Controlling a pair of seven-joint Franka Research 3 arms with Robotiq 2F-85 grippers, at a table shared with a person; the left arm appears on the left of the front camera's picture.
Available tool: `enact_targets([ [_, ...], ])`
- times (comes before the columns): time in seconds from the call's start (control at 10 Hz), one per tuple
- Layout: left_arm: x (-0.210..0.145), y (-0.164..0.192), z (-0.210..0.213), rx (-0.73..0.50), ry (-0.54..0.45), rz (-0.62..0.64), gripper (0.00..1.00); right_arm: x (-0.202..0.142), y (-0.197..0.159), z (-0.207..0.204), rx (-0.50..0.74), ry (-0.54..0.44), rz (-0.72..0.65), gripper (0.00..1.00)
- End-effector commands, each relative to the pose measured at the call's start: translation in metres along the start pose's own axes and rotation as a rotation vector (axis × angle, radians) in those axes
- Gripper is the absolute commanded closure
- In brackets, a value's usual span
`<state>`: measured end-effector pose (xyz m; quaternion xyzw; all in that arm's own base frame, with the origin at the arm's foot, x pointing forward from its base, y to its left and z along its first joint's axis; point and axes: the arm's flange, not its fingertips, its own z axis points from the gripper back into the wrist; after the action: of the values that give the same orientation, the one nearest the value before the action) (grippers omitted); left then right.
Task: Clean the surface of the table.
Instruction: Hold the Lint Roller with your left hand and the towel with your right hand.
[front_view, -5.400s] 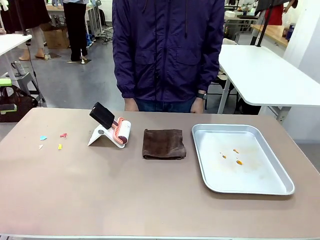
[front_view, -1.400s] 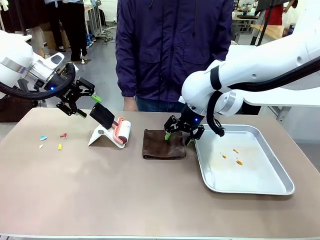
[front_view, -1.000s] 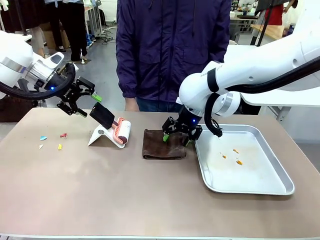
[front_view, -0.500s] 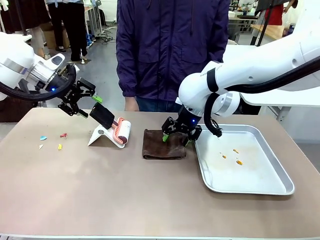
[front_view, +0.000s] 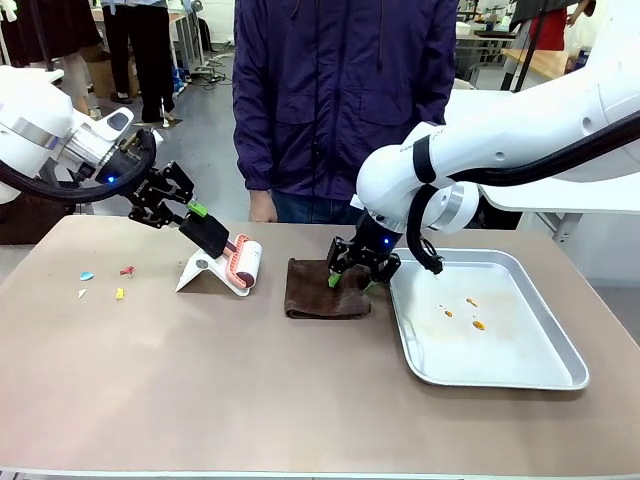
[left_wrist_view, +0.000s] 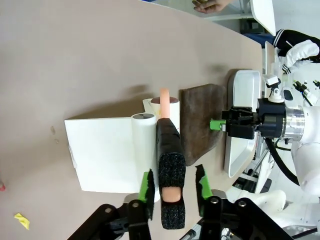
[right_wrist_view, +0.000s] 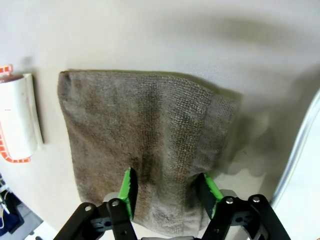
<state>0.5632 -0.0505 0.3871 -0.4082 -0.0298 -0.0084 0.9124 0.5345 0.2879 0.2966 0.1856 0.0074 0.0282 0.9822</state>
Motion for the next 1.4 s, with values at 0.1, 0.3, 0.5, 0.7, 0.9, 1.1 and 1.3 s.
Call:
enact_targets([
  [0.1, 0.004, -0.002, -0.002, -0.020, -0.016, -0.031, 1.00, 0.003, 0.000, -0.004, 0.051, 0.025, -0.017, 0.86],
  [0.3, 0.004, -0.002, -0.001, -0.022, -0.022, -0.034, 1.00, 0.003, -0.002, -0.004, 0.069, 0.028, -0.022, 1.00],
  [0.5, 0.004, -0.004, -0.002, -0.025, -0.027, -0.037, 1.00, 0.004, -0.004, -0.003, 0.080, 0.023, -0.027, 1.00],
  [0.7, 0.003, -0.004, -0.001, -0.026, -0.029, -0.042, 1.00, 0.004, -0.006, -0.003, 0.087, 0.020, -0.031, 1.00],
  [0.9, 0.003, -0.005, -0.001, -0.029, -0.034, -0.045, 1.00, 0.004, -0.008, -0.001, 0.102, 0.018, -0.035, 1.00],
  [1.1, 0.000, -0.009, 0.002, -0.051, -0.059, -0.055, 1.00, 0.001, -0.017, 0.009, 0.165, 0.016, -0.037, 1.00],
  [1.3, -0.008, -0.015, 0.017, -0.122, -0.101, -0.085, 1.00, -0.010, -0.047, 0.044, 0.426, -0.021, -0.054, 1.00],
])
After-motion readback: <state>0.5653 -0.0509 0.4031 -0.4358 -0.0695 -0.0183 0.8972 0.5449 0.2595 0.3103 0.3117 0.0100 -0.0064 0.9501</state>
